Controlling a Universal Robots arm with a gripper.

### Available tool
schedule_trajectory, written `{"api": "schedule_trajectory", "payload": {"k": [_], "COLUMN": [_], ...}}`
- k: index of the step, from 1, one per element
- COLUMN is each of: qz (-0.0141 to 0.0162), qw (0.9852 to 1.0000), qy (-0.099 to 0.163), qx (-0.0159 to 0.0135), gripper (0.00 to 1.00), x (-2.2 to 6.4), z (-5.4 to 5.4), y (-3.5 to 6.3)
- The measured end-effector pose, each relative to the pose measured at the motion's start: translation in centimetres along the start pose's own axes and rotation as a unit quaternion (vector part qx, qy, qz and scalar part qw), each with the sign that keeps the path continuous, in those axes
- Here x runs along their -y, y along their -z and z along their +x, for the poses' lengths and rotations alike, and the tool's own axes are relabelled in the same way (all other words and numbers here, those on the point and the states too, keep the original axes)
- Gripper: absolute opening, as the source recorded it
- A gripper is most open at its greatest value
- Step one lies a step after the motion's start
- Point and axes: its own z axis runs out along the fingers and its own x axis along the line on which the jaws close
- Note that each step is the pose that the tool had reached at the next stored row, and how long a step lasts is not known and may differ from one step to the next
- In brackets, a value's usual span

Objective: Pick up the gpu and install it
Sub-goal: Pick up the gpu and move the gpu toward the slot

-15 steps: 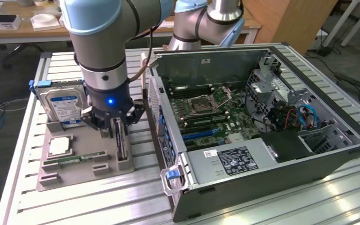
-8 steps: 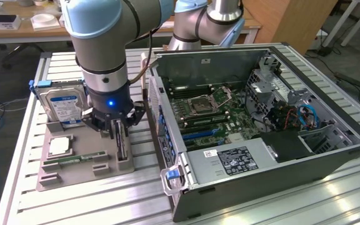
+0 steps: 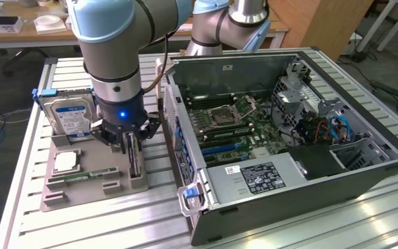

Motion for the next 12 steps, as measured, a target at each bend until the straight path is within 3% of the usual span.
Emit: {"api": "schedule_trajectory", "payload": {"k": [3, 4, 12], "qz": [0.0000, 0.0000, 0.0000], "qw": [1.0000, 1.0000, 1.0000], "qy": [0.000, 0.000, 0.000], "qx": [0.0000, 0.0000, 0.0000], "gripper": [0.40, 0.33, 0.33], "x": [0.00, 0.00, 0.00], "z": [0.00, 0.00, 0.00], "y": [0.00, 0.00, 0.00]}}
